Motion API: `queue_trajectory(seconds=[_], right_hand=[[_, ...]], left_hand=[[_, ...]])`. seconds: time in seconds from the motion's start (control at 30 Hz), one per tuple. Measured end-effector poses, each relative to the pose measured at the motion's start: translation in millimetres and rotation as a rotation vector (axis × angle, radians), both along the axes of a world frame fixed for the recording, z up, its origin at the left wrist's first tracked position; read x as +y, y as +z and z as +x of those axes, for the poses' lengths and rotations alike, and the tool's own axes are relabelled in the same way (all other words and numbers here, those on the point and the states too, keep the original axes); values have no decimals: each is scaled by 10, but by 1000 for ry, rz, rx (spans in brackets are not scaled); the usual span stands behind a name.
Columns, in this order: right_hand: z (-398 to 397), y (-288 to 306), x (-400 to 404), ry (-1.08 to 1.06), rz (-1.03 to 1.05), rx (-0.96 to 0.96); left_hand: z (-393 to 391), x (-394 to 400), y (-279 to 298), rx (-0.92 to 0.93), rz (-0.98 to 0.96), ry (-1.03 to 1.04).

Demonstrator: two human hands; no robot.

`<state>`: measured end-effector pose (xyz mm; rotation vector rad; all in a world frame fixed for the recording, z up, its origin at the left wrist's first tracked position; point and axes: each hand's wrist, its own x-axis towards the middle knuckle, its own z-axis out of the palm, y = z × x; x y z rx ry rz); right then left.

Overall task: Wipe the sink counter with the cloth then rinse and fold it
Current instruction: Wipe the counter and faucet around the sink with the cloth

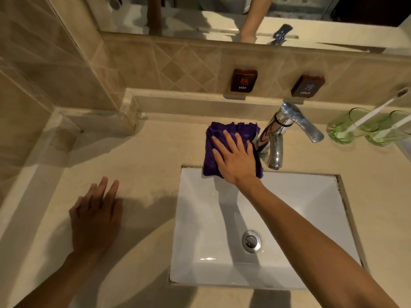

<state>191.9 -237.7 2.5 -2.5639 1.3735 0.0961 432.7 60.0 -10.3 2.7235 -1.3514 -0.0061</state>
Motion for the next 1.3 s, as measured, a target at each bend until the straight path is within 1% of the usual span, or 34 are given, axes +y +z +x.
queue_trajectory(seconds=[0.17,0.3,0.5,0.63,0.73,0.9,0.97,1.0,1.07,1.13,1.23,1.3], right_hand=[[254,29,-264,-14,97,-5],[324,-26,-287,-35,23,-25],[271,-53,-80,-62,-54,-80],[36,-107,136,7,-91,-157],[-208,-194,171,118,-102,-151],[-659,-266,129,228,-66,-212],[-885,-262,83,242,26,-284],[-992,-233,54,251,69,-282],[-1169,-146,31,279,33,-216],[-1340,-40,40,254,-21,-190],[-1688,38,-30,85,-101,-195],[-1932,58,-163,-36,-58,-162]], left_hand=[[21,-28,8,25,12,26],[10,-40,-13,16,-7,36],[24,-47,11,66,22,55],[0,-55,35,82,42,69],[6,-54,51,92,47,75],[9,-43,56,128,56,93],[9,-40,66,154,54,105],[6,-49,77,163,56,106],[23,-61,113,177,74,91],[48,-57,176,176,89,51],[34,-162,298,209,75,81],[-92,-352,349,184,28,46]])
